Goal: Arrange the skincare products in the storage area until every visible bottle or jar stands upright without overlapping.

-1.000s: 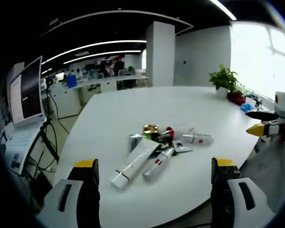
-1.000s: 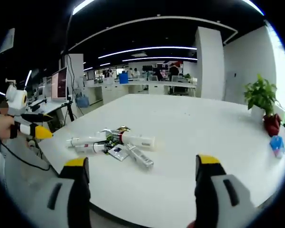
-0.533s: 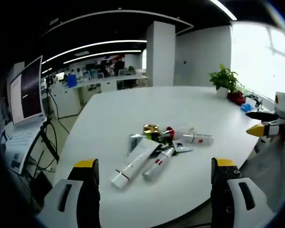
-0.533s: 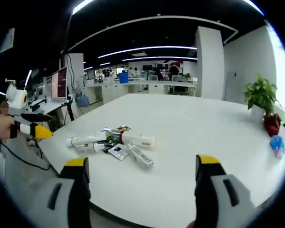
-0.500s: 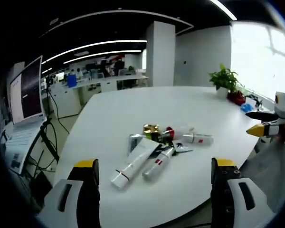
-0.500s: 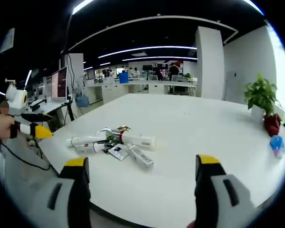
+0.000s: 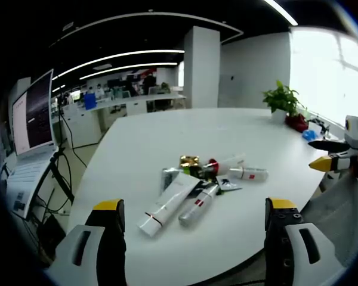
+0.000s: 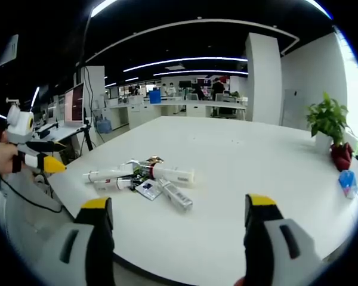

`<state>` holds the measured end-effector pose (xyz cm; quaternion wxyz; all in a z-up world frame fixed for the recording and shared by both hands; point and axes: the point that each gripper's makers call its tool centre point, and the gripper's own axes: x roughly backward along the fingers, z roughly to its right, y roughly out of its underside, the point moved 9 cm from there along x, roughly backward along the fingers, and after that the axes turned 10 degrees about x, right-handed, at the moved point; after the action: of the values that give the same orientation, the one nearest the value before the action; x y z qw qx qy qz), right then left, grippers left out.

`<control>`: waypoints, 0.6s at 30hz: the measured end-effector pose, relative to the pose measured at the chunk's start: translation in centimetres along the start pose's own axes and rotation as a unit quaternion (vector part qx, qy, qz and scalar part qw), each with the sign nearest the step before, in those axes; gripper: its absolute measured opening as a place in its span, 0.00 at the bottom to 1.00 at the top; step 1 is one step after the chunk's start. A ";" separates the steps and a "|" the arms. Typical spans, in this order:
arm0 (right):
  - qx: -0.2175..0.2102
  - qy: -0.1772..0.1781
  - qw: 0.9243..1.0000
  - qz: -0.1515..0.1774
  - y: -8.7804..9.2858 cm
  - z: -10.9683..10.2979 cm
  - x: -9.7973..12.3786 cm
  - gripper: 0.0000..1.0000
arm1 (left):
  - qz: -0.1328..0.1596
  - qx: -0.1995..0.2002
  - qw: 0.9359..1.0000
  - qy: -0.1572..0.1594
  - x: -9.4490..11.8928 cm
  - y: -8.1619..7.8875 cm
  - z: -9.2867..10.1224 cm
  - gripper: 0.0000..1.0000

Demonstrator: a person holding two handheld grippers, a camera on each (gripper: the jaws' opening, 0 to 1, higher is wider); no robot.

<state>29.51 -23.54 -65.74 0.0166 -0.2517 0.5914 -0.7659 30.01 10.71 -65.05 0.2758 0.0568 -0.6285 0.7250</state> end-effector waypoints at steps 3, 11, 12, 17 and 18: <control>0.000 -0.002 1.000 -0.004 0.1 0.0 0.0 0.92 | 0.000 -0.001 1.000 0.000 0.0 0.0 0.0 0.95; -0.001 -0.004 1.000 -0.008 0.2 0.0 -0.1 0.92 | -0.001 -0.003 1.000 0.002 0.0 0.0 0.0 0.95; -0.003 -0.005 1.000 -0.009 0.2 0.0 -0.1 0.92 | -0.002 -0.004 1.000 0.003 -0.1 0.1 0.0 0.95; -0.019 -0.013 1.000 -0.018 0.3 0.1 -0.3 0.92 | -0.004 -0.002 1.000 0.004 -0.1 0.1 0.0 0.95; -0.025 -0.014 0.999 -0.019 0.3 0.1 -0.3 0.92 | -0.003 -0.001 1.000 0.004 -0.1 0.1 0.0 0.95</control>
<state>29.71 -23.69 -66.11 0.0043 -0.2737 0.6051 -0.7476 30.07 10.66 -65.14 0.2809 0.0554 -0.6280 0.7236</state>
